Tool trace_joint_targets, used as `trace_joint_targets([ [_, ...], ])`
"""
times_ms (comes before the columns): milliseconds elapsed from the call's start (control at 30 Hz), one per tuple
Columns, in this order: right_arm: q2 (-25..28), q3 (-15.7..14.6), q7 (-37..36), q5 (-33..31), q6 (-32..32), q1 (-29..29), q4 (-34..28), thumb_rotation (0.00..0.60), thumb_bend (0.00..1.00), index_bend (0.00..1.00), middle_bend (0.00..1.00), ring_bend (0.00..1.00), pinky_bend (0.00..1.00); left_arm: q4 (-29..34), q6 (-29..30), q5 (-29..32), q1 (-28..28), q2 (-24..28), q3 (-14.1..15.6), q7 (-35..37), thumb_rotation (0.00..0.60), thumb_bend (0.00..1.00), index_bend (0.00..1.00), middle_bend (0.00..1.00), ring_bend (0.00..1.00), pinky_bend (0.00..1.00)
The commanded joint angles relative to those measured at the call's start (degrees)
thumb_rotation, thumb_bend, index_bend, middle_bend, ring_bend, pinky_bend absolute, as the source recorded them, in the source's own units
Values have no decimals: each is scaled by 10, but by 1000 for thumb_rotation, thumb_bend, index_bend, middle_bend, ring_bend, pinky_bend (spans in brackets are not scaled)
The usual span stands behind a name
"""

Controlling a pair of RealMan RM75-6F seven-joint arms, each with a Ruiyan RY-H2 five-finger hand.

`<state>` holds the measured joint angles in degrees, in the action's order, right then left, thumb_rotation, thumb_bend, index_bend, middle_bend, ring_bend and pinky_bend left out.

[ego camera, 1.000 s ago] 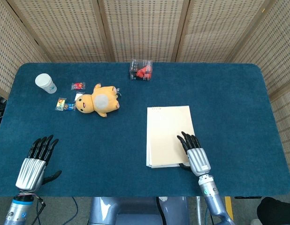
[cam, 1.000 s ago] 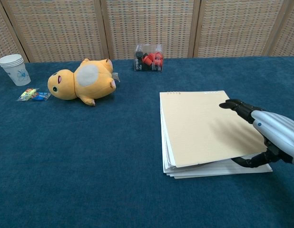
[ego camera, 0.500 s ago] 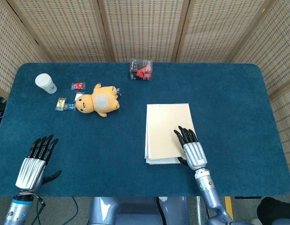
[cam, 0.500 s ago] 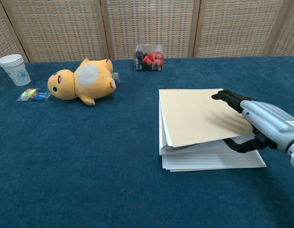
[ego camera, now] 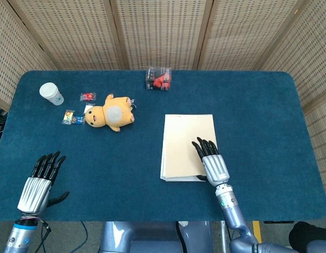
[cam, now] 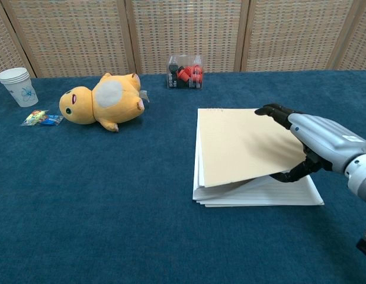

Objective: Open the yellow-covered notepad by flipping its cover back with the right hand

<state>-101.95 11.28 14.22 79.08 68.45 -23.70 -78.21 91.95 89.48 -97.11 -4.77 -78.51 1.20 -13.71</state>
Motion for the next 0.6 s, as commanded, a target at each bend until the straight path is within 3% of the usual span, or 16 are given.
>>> trace_joint_targets([
  [33,-4,4,6,-3,0,-6,3,600,502,102,0,0,0,1,2,-1,1,0,0,0,600,57,0,0,0,50],
  [367,-22,10,6,-14,-16,-30,34,600,503,146,0,0,16,0,-2,0,0,-1,2,0,600,57,0,0,0,50],
  [600,-39,27,7,-15,-8,-49,75,600,502,287,78,3,208,1,-3,2,-1,0,1,3,600,57,0,0,0,50],
])
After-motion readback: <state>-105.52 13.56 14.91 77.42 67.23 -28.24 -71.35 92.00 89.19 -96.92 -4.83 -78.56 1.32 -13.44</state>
